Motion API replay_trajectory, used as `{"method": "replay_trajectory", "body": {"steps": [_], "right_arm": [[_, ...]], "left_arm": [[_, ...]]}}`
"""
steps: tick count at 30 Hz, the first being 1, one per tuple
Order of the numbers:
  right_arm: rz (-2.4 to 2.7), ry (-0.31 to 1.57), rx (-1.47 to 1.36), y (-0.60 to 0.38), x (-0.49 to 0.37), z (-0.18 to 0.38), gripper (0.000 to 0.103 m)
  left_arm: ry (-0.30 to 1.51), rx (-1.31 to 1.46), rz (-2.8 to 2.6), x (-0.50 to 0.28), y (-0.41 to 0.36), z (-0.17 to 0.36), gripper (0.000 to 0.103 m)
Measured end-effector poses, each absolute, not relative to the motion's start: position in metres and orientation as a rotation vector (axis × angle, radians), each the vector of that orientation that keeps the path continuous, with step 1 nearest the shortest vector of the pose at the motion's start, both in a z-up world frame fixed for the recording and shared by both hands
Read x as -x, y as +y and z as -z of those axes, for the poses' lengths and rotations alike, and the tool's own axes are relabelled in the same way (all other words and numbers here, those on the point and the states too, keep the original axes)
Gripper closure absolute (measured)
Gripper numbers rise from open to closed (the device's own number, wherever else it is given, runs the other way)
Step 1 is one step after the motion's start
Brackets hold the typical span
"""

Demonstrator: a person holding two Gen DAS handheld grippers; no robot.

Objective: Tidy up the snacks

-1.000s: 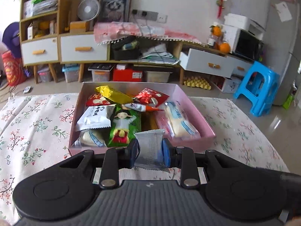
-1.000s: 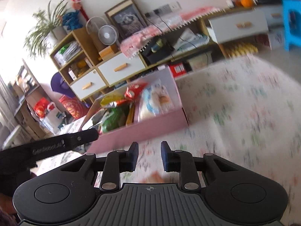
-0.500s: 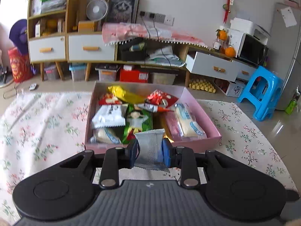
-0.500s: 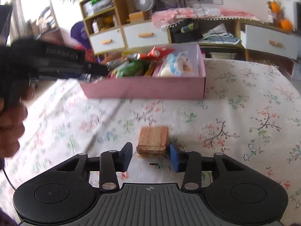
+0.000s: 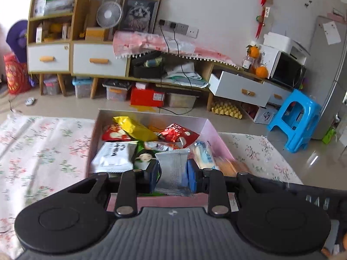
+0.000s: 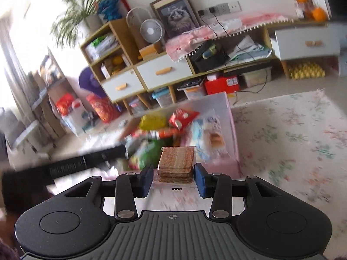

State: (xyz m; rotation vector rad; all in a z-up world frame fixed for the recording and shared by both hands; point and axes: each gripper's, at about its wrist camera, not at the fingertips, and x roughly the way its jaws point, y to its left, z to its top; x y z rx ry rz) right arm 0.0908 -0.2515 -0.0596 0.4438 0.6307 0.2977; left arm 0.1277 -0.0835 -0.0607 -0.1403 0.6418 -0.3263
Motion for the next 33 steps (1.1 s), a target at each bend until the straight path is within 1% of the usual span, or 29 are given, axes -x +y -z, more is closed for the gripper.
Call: {"method": "replay_trajectory", "body": {"steps": [5, 6, 8, 11, 13, 16, 21, 23, 25, 26, 28, 30, 31, 32, 33], "right_arm": [[-0.311, 0.679, -0.595, -0.252, -0.134, 0.071, 0.062], [-0.3, 0.691, -0.616, -0.252, -0.14, 0.074, 0.06], [-0.264, 0.707, -0.636, -0.252, -0.146, 0.078, 0.06], [-0.246, 0.698, -0.642, -0.253, -0.137, 0.077, 0.054], [-0.247, 0.667, -0.621, -0.253, -0.125, 0.072, 0.047], [-0.213, 0.664, -0.6, -0.254, -0.109, 0.068, 0.045], [-0.179, 0.701, -0.614, -0.258, -0.085, 0.064, 0.045], [-0.142, 0.724, -0.603, -0.258, -0.077, 0.061, 0.043], [-0.09, 0.762, -0.594, -0.258, -0.07, 0.058, 0.041], [-0.069, 0.774, -0.591, -0.257, -0.066, 0.054, 0.041], [-0.036, 0.778, -0.585, -0.256, -0.054, 0.04, 0.041], [-0.024, 0.757, -0.565, -0.253, -0.041, 0.018, 0.041], [-0.024, 0.746, -0.549, -0.251, -0.034, 0.005, 0.034], [-0.029, 0.738, -0.533, -0.249, -0.029, -0.007, 0.03], [-0.037, 0.729, -0.513, -0.245, -0.022, -0.021, 0.019]], "left_arm": [[0.679, 0.206, 0.35, -0.154, -0.083, 0.077, 0.076], [0.69, 0.219, 0.342, -0.159, -0.081, 0.081, 0.074], [0.707, 0.245, 0.324, -0.158, -0.075, 0.083, 0.061], [0.677, 0.258, 0.331, -0.141, -0.067, 0.077, 0.048], [0.657, 0.217, 0.319, -0.13, -0.067, 0.071, 0.047], [0.673, 0.22, 0.288, -0.117, -0.06, 0.065, 0.047], [0.748, 0.264, 0.203, -0.098, -0.047, 0.056, 0.042], [0.778, 0.269, 0.165, -0.087, -0.042, 0.052, 0.04], [0.802, 0.278, 0.146, -0.077, -0.038, 0.045, 0.037], [0.806, 0.28, 0.136, -0.073, -0.036, 0.039, 0.033], [0.803, 0.272, 0.097, -0.063, -0.033, 0.025, 0.031], [0.772, 0.252, 0.071, -0.048, -0.033, 0.005, 0.025], [0.755, 0.247, 0.06, -0.041, -0.034, -0.005, 0.015], [0.742, 0.247, 0.048, -0.032, -0.033, -0.015, 0.006], [0.733, 0.248, 0.04, -0.026, -0.034, -0.024, 0.003]]}}
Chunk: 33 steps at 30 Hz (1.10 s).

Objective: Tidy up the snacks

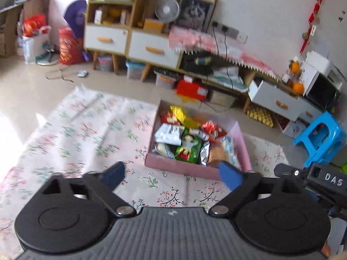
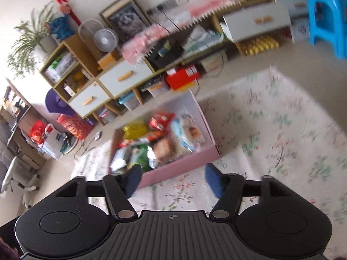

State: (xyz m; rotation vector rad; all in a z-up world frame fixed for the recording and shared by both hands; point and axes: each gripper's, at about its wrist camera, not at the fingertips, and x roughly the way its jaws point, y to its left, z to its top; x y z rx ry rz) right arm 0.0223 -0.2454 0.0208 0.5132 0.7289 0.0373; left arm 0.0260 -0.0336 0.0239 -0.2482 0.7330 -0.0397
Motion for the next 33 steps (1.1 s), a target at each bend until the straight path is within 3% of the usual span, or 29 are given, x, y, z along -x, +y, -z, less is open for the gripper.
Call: {"method": "replay_trajectory", "body": {"steps": [1, 4, 10, 15, 20, 26, 33], "right_arm": [[-0.049, 0.723, -0.492, -0.241, -0.017, -0.035, 0.01], [-0.071, 0.72, -0.45, -0.229, -0.008, -0.068, 0.0], [0.036, 0.749, -0.52, -0.225, 0.028, -0.089, 0.0], [0.122, 0.659, -0.491, -0.214, 0.089, -0.061, 0.0], [0.214, 0.721, -0.24, -0.204, 0.078, -0.036, 0.0], [0.079, 0.817, -0.164, -0.194, 0.064, -0.029, 0.0], [0.095, 0.801, -0.158, -0.199, 0.074, -0.032, 0.0]], "left_arm": [[0.724, 0.247, 0.036, -0.021, -0.034, -0.031, 0.0], [0.747, 0.223, 0.007, -0.015, -0.042, -0.042, 0.0], [0.807, 0.17, -0.084, 0.013, -0.044, -0.023, 0.0], [0.904, 0.229, -0.046, 0.031, -0.039, 0.002, 0.001], [0.842, 0.215, -0.072, 0.031, -0.032, -0.004, 0.0], [0.873, 0.172, -0.054, 0.036, -0.04, -0.005, 0.001], [0.754, 0.158, -0.115, 0.054, -0.046, -0.014, 0.0]]}}
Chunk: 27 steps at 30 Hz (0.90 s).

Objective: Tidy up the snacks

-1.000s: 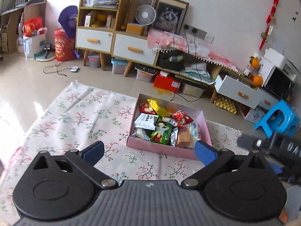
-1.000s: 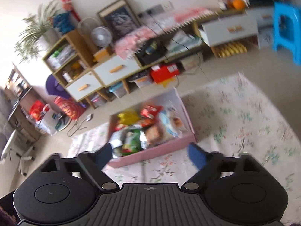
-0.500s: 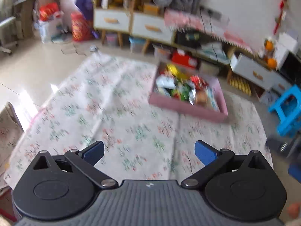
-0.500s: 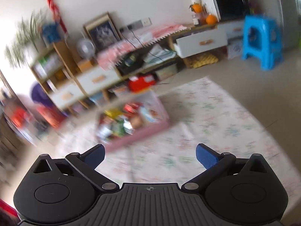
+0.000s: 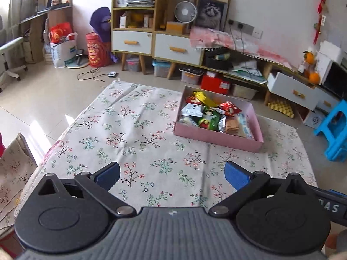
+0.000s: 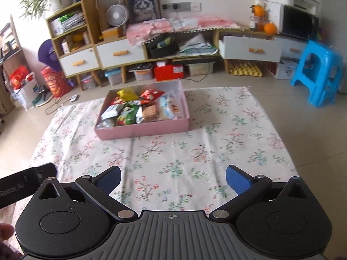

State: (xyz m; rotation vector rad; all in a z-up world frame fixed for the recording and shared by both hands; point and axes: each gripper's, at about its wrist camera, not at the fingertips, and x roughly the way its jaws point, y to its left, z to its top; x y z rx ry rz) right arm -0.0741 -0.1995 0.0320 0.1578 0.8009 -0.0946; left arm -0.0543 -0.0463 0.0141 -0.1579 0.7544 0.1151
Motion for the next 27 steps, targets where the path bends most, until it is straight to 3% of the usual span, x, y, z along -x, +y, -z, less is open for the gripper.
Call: {"method": "replay_trajectory", "body": {"steps": [4, 17, 27], "right_arm": [[0.115, 0.84, -0.193, -0.21, 0.069, -0.027, 0.0], [0.113, 0.855, -0.139, -0.217, 0.062, -0.019, 0.0], [0.117, 0.855, -0.147, -0.217, 0.06, -0.018, 0.0]], "left_arm": [[0.822, 0.154, -0.101, 0.041, -0.05, -0.004, 0.001], [0.762, -0.038, -0.143, 0.042, -0.053, -0.007, 0.0], [0.786, -0.021, -0.132, 0.039, -0.054, -0.006, 0.0]]}}
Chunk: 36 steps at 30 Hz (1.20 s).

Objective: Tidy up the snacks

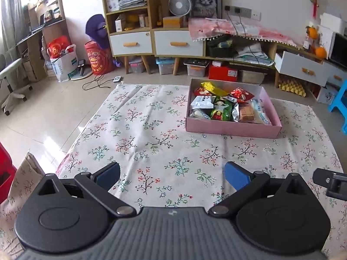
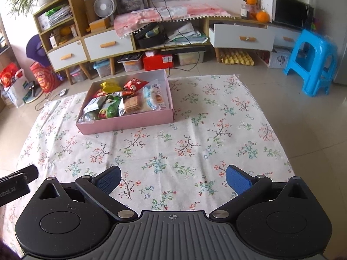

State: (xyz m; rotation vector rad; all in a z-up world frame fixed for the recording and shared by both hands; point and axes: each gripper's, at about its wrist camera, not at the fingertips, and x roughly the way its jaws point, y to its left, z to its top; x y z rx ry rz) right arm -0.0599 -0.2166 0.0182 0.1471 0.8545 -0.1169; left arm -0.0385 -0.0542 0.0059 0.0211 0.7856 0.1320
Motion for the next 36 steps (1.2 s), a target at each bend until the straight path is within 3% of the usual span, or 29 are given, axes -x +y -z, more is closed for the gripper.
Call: {"method": "replay_trajectory", "body": {"steps": [36], "right_arm": [[0.14, 0.882, -0.138, -0.2157, 0.0528, -0.0107, 0.0]], "left_arm": [[0.877, -0.011, -0.071, 0.0305, -0.0574, 0.0027, 0.0]]}}
